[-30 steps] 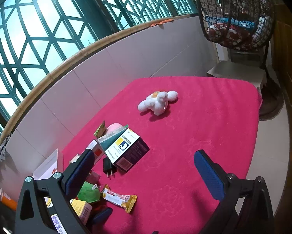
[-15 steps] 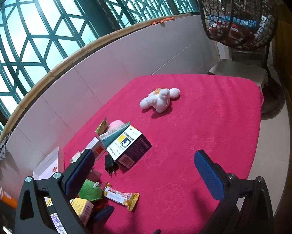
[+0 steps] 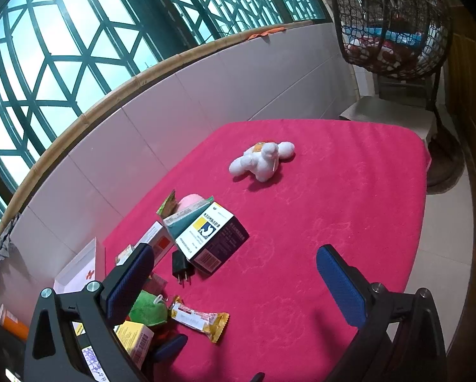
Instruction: Organize objects
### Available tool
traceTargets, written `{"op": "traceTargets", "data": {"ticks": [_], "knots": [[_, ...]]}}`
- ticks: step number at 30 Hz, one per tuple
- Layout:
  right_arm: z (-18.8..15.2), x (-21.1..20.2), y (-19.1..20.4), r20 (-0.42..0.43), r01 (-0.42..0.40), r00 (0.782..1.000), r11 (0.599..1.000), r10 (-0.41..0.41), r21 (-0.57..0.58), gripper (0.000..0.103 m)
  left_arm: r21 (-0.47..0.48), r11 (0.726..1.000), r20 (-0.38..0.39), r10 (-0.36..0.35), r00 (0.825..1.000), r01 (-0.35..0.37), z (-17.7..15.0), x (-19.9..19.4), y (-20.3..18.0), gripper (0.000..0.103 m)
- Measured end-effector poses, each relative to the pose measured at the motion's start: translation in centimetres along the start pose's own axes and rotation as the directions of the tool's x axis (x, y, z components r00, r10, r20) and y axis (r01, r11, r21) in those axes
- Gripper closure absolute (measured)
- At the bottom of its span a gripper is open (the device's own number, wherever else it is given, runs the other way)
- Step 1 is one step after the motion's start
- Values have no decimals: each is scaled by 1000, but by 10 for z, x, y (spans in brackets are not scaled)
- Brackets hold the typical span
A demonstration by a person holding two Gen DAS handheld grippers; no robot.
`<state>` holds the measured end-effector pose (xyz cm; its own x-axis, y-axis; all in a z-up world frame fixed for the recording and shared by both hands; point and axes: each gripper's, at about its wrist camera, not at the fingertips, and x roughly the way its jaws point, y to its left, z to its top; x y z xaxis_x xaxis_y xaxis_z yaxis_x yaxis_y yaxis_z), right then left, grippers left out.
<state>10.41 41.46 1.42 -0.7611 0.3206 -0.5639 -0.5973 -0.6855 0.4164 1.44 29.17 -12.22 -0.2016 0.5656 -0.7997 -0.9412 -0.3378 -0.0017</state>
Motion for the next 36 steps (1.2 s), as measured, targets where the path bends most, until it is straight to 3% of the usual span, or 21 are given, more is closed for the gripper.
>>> {"op": "traceTargets", "data": {"ticks": [36], "knots": [[-4, -4, 1, 3, -5, 1000, 1000, 5, 4, 0, -1, 1000, 0, 1, 1000, -1, 0, 0, 0, 0]]}}
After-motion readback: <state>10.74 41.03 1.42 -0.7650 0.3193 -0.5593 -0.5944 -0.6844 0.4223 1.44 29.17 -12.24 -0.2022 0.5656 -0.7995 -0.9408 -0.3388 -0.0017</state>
